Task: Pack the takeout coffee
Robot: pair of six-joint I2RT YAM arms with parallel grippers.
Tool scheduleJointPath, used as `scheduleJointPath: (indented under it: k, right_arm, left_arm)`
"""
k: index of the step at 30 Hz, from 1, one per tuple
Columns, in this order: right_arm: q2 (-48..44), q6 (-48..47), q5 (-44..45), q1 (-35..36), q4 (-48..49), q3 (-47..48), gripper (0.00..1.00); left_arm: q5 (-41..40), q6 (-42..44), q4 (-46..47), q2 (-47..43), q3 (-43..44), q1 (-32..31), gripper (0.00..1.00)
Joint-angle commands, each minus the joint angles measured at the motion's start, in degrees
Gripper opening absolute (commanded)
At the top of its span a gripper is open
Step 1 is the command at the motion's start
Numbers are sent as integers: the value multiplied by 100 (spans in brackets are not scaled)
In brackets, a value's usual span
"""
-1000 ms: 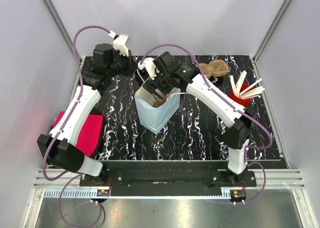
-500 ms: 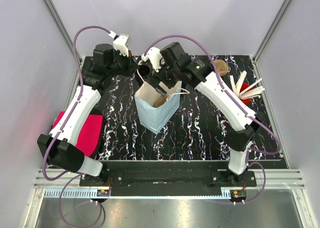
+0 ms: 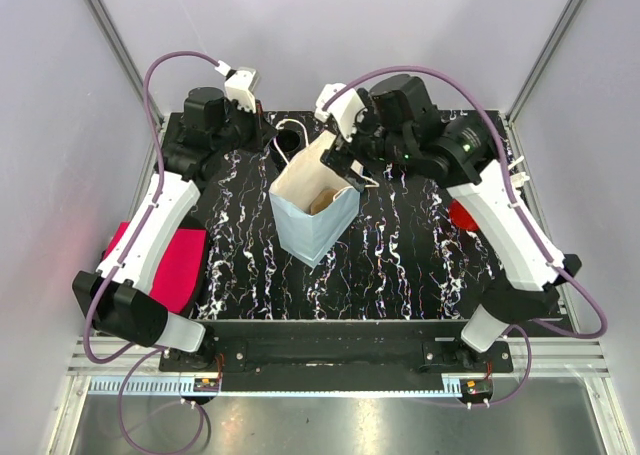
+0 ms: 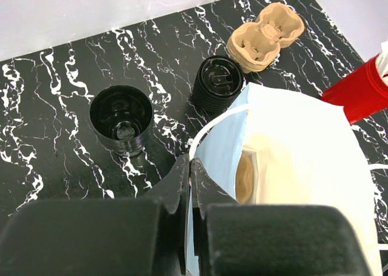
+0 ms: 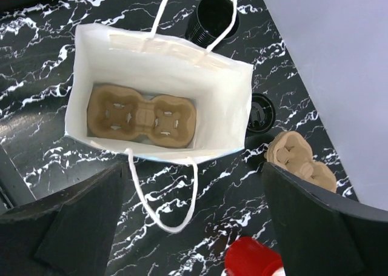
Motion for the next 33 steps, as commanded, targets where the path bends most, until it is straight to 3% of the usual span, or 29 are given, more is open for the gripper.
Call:
scheduleJointPath:
  k: [1,3,10,16,18,27,29,33]
  right_arm:
    - [-334,-489,-232,-41,-285,-358,96]
    - [-422,-656,-249,-41,-346,-526,96]
    - [-686,-929,-355,-41,-461,-1202,89]
    - [-756,-1017,-161,-41,-180,-1634,74]
    - [-756,-1026,-135,-32,-136,-1678,66]
    - [-800,-1053,-91,-40,-74,-1617,29]
    - [-809,-1052,-91,-41,-57,-1565,18]
    - [-818,-1017,-82,-32,-83,-1214,8]
  left_arm:
    - [223,54,267,-259,93,-19,0]
    - [293,63,267,-267,110,-19,2]
    - [583,72,241,-242,198,-19,26]
    - [829,-7,250,-83,260,-45,31]
    - [821,11,250,-48,269,-72,29]
    - [750,81,92,163,497,-283,0]
    - [777,81,30,189,646,-292,0]
    - [821,186,-233,198,997,-283,0]
